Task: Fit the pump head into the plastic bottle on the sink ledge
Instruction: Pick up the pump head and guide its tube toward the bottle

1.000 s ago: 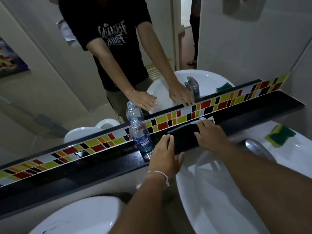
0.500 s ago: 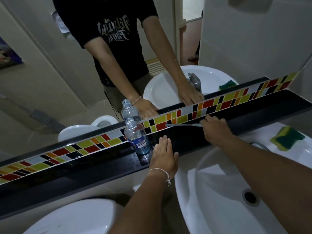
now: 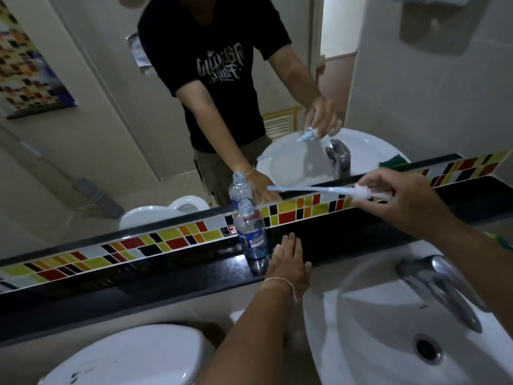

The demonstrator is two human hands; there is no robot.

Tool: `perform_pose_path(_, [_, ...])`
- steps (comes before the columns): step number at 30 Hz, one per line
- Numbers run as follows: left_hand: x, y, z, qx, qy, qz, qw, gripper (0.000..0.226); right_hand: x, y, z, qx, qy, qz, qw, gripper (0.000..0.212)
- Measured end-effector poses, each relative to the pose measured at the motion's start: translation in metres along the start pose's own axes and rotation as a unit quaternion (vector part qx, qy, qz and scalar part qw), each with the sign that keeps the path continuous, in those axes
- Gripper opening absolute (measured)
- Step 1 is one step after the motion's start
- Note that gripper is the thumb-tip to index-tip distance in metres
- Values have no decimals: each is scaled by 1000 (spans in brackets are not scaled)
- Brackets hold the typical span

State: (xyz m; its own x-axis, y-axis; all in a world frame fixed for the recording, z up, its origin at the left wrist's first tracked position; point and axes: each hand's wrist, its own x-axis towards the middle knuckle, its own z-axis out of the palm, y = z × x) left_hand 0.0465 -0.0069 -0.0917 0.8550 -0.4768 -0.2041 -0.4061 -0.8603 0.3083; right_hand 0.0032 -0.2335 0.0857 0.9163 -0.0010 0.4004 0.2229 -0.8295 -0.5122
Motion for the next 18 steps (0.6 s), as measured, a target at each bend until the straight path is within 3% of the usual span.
perform_pose_path(8, [-1,-3,-4,-14,4,9,1000,75,50,-79,-36,-22,-83,-51,995,33])
perform_pose_path(18, [2,-3,-5,-27,-4,6,1000,73,82,-89,-26,-117,-147,-104,977,35])
